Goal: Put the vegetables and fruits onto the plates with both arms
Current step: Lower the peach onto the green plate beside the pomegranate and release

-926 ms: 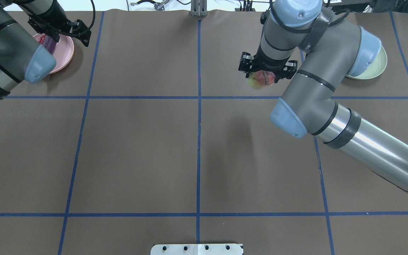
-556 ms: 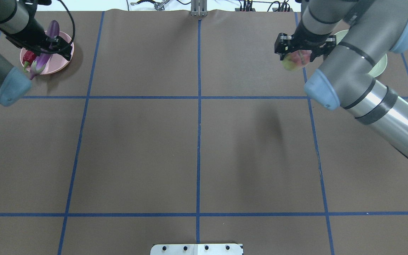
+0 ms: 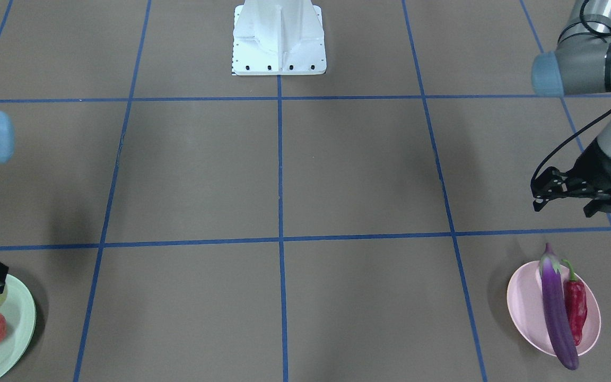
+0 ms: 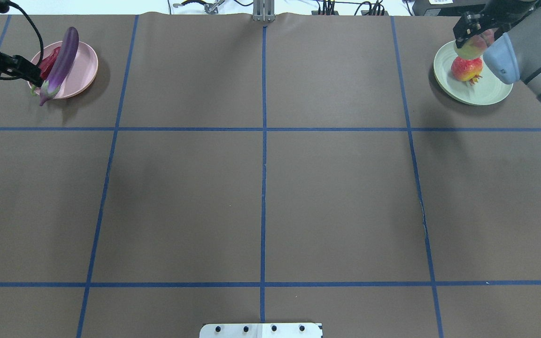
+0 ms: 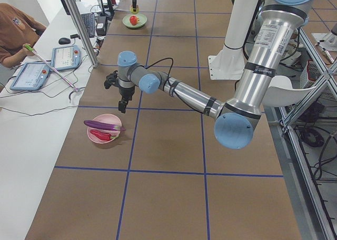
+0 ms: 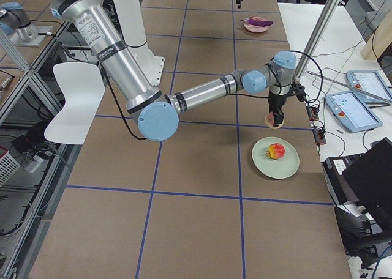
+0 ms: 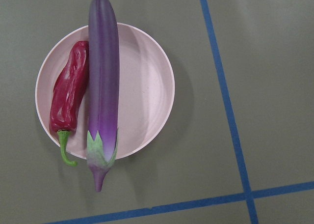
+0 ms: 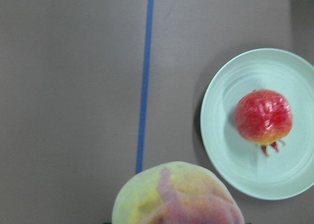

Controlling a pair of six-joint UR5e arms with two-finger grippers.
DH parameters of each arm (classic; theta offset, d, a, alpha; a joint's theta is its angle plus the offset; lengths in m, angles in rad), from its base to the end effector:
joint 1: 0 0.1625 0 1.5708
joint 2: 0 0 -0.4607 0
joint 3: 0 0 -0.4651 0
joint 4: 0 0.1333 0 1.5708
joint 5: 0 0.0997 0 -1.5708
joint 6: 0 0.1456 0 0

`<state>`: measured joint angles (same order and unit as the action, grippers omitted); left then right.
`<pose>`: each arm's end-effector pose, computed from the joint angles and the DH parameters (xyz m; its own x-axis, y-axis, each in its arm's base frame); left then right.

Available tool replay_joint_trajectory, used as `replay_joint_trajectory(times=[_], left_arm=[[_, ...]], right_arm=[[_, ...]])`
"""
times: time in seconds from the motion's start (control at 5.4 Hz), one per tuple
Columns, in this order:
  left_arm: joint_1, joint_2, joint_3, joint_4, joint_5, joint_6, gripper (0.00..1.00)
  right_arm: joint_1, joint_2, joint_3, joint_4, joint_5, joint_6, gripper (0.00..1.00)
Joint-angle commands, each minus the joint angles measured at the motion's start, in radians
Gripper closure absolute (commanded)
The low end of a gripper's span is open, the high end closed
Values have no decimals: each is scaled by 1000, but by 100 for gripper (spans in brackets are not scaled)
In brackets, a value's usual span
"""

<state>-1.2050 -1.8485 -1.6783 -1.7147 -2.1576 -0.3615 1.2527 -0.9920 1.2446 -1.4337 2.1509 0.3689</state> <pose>0.2028 -0.6768 0.4851 0.7431 0.2376 -0.6256 -0.0492 0.9517 0.3031 -0.2122 -0.8154 0.5067 0.7846 -0.1117 0.6099 0.0069 0.9852 0.1715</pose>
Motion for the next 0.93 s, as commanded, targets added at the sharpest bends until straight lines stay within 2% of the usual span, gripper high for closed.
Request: replay_joint_trajectory(times=[0.0, 0.19, 0.37, 0.56, 0.74], left_arm=[[-86, 60, -17, 44, -16, 228, 0], [-118, 78, -36, 97, -15, 336, 0], [-123, 81, -41, 99, -12, 342, 0], [-123, 83, -40, 99, -8, 342, 0], [-123, 84, -40, 99, -7, 342, 0]], right_arm=[[85, -5, -155, 73, 18, -192, 100], [94, -13, -177, 76, 18, -221, 100], [88, -10, -229, 117, 18, -222, 100], [67, -2, -314, 221, 15, -214, 100], [39, -5, -324, 228, 9, -212, 100]])
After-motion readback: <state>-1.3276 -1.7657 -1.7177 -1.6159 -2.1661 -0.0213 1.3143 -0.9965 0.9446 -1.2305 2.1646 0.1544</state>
